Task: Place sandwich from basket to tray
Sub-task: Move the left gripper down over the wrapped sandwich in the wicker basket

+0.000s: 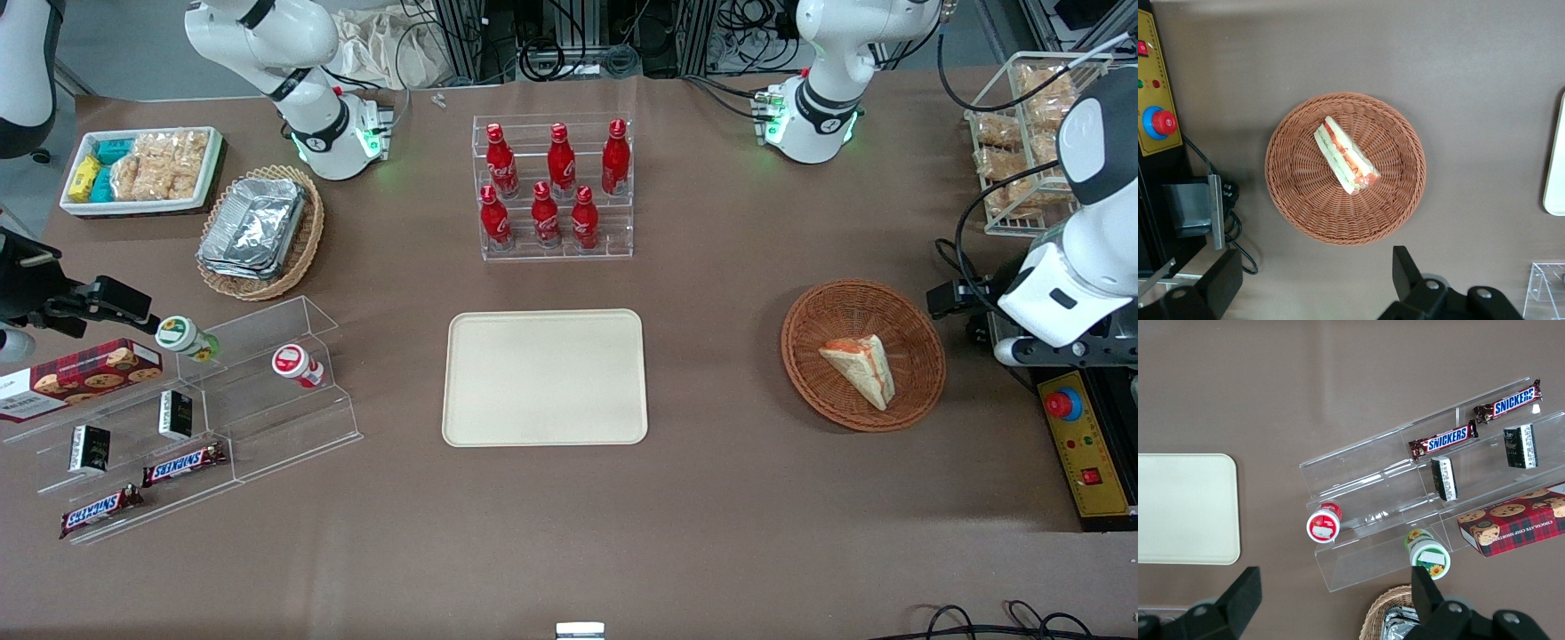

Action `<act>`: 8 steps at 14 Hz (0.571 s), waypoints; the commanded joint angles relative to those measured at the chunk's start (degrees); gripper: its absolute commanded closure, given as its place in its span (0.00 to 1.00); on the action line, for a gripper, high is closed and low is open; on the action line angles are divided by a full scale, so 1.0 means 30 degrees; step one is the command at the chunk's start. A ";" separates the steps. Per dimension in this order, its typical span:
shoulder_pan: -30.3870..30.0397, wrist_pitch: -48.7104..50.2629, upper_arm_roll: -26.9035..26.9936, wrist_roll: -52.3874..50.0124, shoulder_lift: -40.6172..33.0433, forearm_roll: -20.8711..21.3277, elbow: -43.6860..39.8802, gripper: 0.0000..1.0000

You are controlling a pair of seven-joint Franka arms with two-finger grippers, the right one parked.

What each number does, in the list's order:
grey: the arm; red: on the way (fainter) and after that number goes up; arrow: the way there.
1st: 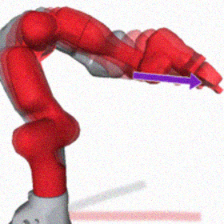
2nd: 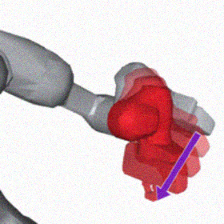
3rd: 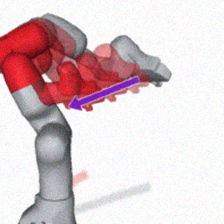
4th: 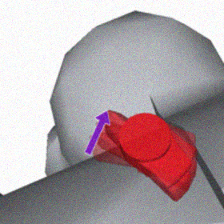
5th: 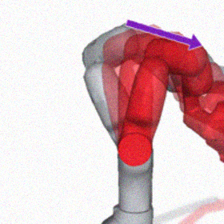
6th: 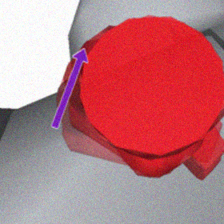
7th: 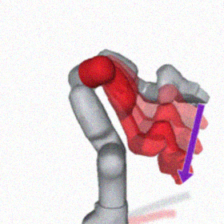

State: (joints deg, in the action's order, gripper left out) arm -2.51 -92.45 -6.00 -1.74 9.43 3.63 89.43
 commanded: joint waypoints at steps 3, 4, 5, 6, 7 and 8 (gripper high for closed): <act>-0.0014 0.0642 -0.0079 0.0199 0.0401 0.0196 -0.0661 0.00; 0.0015 0.0671 -0.0079 0.0025 0.0489 0.0284 -0.0457 0.00; 0.0016 0.0730 -0.0079 -0.0847 0.0402 0.0285 0.0009 0.00; 0.0016 0.0295 -0.0079 -0.1958 0.0285 0.0285 0.0739 0.00; 0.0016 -0.0144 -0.0079 -0.3506 0.0168 0.0140 0.1326 0.00; -0.0013 -0.0700 -0.0079 -0.5320 -0.0036 0.0109 0.2173 0.00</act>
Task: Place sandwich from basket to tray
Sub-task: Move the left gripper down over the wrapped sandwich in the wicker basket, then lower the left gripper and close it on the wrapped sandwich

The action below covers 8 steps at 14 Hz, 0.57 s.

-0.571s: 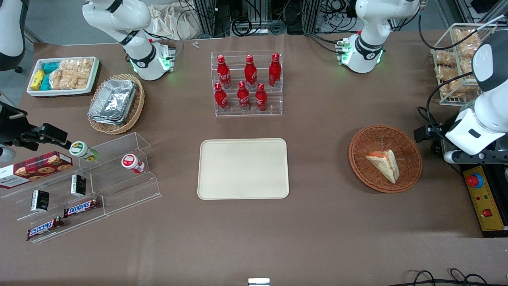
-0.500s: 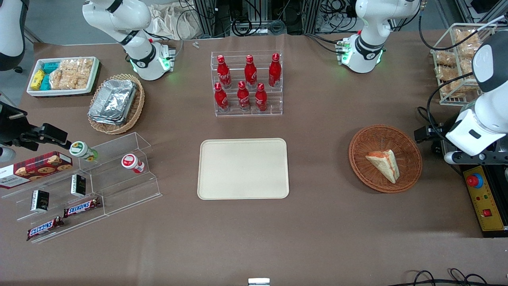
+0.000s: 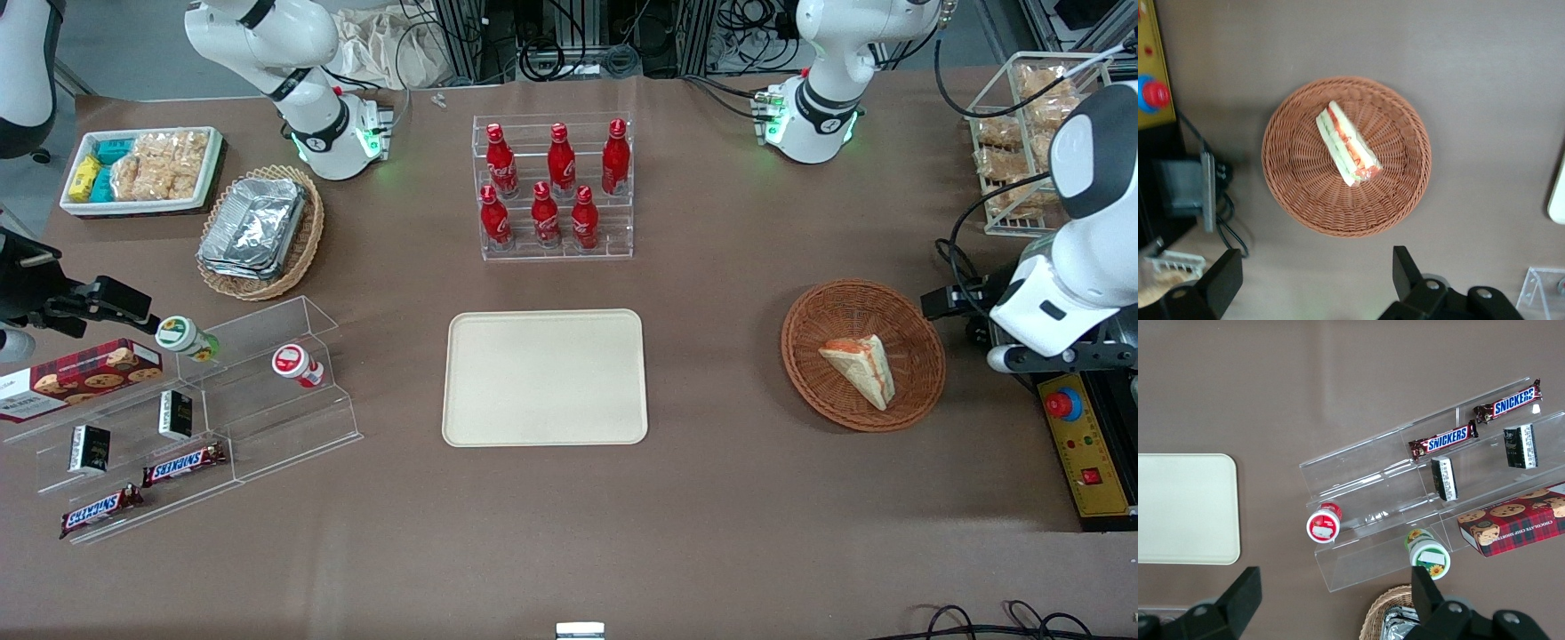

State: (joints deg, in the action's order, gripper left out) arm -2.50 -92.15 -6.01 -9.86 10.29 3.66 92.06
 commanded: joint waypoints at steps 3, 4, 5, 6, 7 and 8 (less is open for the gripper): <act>-0.0047 -0.4982 -0.0020 -0.4588 -0.1113 0.0215 0.5043 0.00; -0.0076 -0.6158 0.0039 -0.5609 -0.1262 0.0215 0.6246 0.00; -0.0076 -0.7387 0.0097 -0.6228 -0.1234 0.0273 0.7128 0.00; -0.0076 -0.8560 0.0098 -0.6902 -0.1089 0.0332 0.7862 0.00; -0.0076 -0.9558 0.0098 -0.7778 -0.0913 0.0419 0.8507 0.00; -0.0076 -1.0757 0.0098 -0.8483 -0.0477 0.0478 0.9181 0.00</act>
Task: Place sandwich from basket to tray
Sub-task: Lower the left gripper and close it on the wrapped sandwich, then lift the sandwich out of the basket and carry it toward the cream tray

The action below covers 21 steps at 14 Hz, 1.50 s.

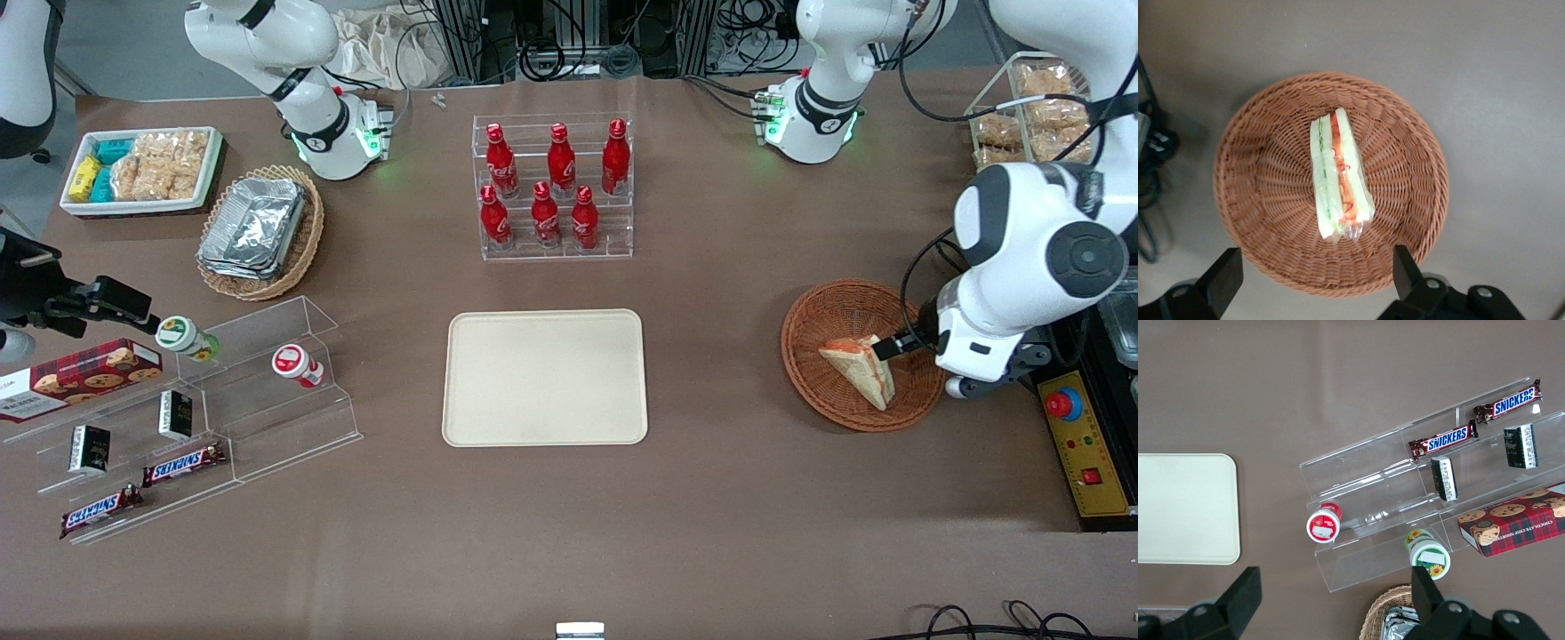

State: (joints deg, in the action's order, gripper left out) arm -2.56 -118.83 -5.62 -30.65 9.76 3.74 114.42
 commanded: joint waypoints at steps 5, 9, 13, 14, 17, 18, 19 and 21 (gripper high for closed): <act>-0.0054 -0.4979 0.0028 -0.3934 0.1050 0.0510 0.3375 0.00; -0.0054 -0.6764 0.0057 -0.4752 0.2603 0.0510 0.3404 0.00; -0.0054 -0.6827 0.0057 -0.6011 0.3046 0.0480 0.3200 0.52; -0.0054 -0.6798 0.0057 -0.6073 0.3046 0.0509 0.3083 0.96; -0.0054 -0.6361 0.0057 -0.6278 0.2988 0.0510 0.2089 1.00; -0.0054 -0.5575 0.0028 -0.6278 0.2842 0.0510 0.1593 1.00; -0.0025 -0.4088 -0.0001 -0.6278 0.2754 0.0510 0.0689 1.00; 0.0092 -0.0400 -0.0118 -0.6104 0.2753 0.0510 -0.1710 1.00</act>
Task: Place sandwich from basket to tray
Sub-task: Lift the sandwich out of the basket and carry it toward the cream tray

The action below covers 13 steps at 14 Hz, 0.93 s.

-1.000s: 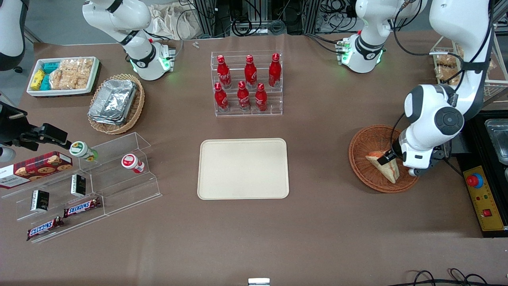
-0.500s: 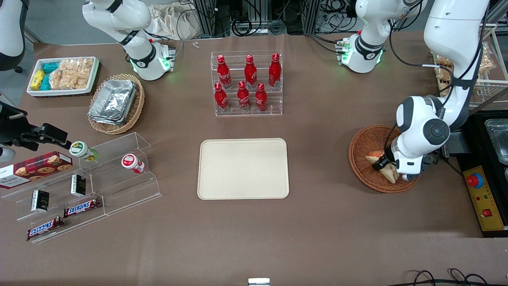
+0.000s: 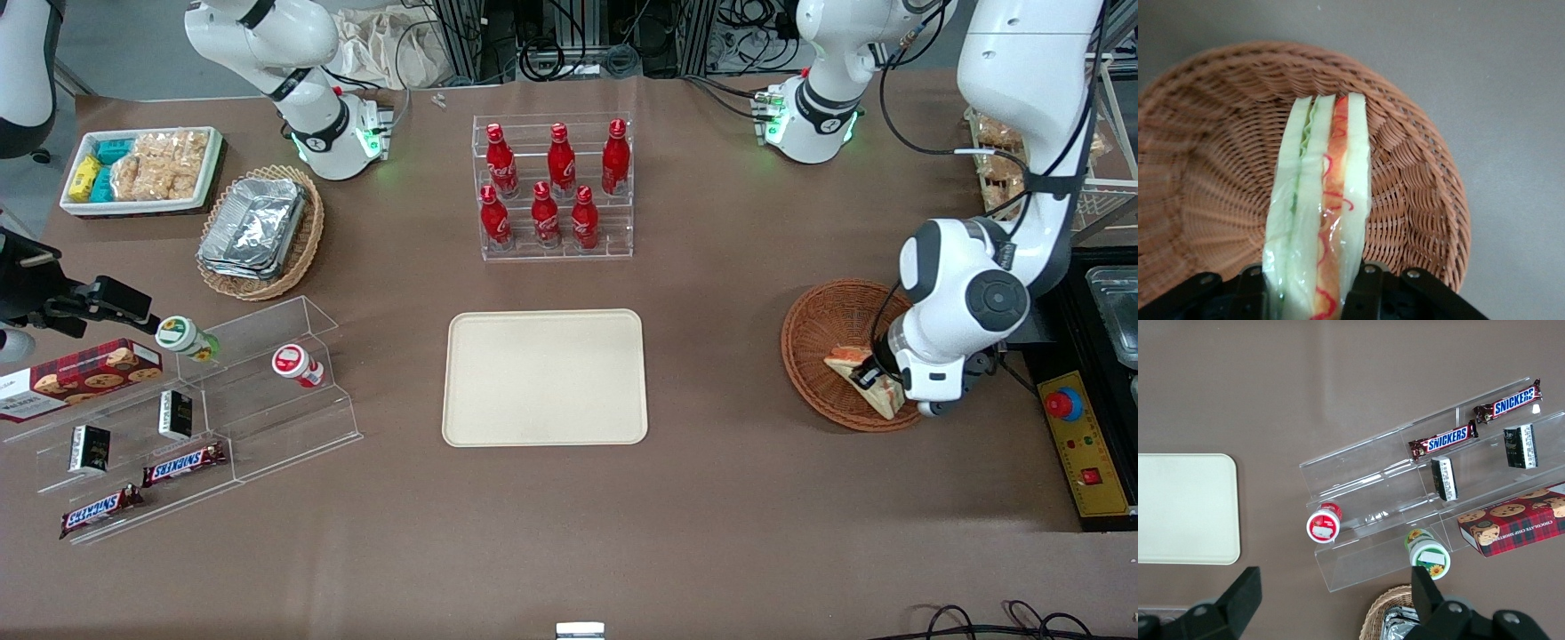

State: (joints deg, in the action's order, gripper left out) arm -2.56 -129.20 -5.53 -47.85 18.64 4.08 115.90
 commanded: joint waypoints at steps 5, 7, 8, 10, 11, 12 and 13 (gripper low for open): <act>0.0238 0.8955 -0.1873 0.0451 -0.0648 0.0312 -0.7273 1.00; 0.0267 1.1066 -0.3597 0.0569 0.0050 0.0019 -1.0639 1.00; 0.0267 1.1365 -0.4738 0.0773 0.0723 0.0047 -1.1758 1.00; 0.0296 1.0990 -0.7140 0.2000 0.1982 0.0281 -1.2295 1.00; 0.0615 1.0088 -0.7818 0.1977 0.2540 0.0369 -1.2383 1.00; 0.1460 0.8861 -0.7854 0.1948 0.3039 0.0631 -1.2326 1.00; 0.2367 0.7544 -0.7826 0.1947 0.3914 0.0779 -1.2383 1.00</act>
State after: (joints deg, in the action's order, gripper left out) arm 0.76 -102.13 -28.34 -43.46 23.55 4.77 82.44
